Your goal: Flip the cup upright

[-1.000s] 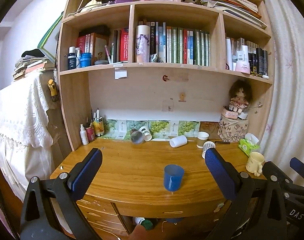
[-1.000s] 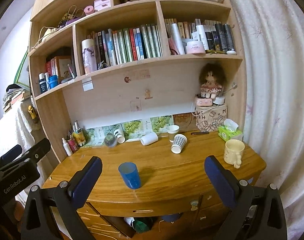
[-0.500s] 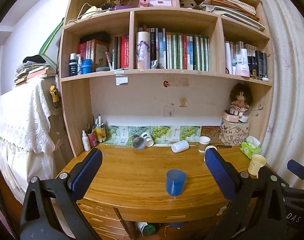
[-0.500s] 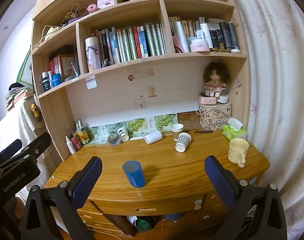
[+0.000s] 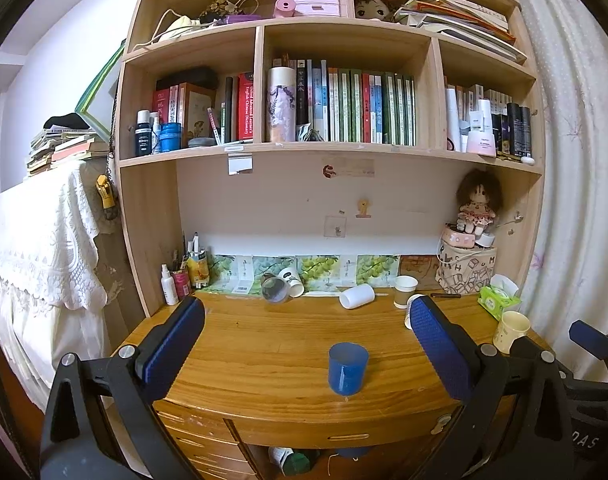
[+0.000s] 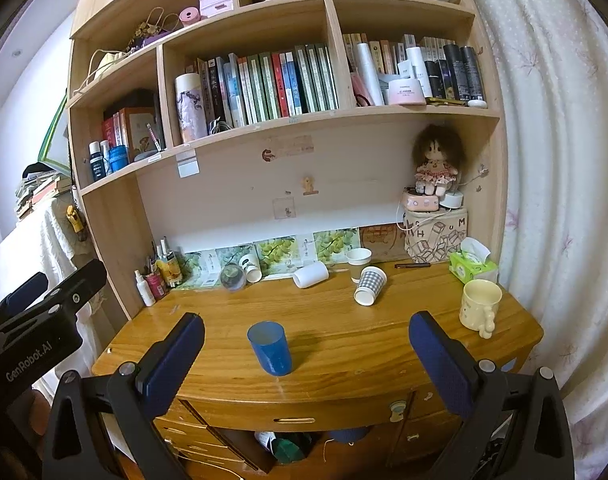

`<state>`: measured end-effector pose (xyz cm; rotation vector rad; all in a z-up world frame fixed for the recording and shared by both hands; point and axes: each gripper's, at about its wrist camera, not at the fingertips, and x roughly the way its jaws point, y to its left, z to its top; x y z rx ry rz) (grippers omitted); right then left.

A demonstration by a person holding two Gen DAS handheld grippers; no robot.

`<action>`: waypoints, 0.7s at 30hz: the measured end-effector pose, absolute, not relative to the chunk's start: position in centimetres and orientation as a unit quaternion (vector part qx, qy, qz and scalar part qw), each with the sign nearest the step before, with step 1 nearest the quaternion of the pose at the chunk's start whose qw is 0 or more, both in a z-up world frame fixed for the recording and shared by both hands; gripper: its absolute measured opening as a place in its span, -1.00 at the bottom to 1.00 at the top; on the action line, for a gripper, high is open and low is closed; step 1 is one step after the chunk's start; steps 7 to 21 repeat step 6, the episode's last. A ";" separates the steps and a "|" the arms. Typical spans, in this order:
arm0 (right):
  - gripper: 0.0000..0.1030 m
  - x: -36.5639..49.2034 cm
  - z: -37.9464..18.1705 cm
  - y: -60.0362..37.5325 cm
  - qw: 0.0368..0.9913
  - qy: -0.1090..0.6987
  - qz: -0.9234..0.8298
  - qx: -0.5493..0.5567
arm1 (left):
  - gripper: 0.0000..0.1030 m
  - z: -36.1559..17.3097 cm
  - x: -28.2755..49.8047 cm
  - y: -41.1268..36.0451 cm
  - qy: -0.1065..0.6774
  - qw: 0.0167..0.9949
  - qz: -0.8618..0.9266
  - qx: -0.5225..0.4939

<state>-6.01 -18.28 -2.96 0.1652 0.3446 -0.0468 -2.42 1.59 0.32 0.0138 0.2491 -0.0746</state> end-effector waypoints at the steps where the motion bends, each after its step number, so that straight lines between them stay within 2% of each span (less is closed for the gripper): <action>1: 0.99 -6.0 -3.0 -18.3 0.981 0.172 -0.023 0.083 | 0.99 0.4 -2.5 1.5 0.122 0.992 -0.036 0.008; 21: 0.99 -5.9 -3.2 -18.8 0.980 0.177 -0.023 0.090 | 0.99 0.5 -2.4 0.7 0.125 0.991 -0.043 0.013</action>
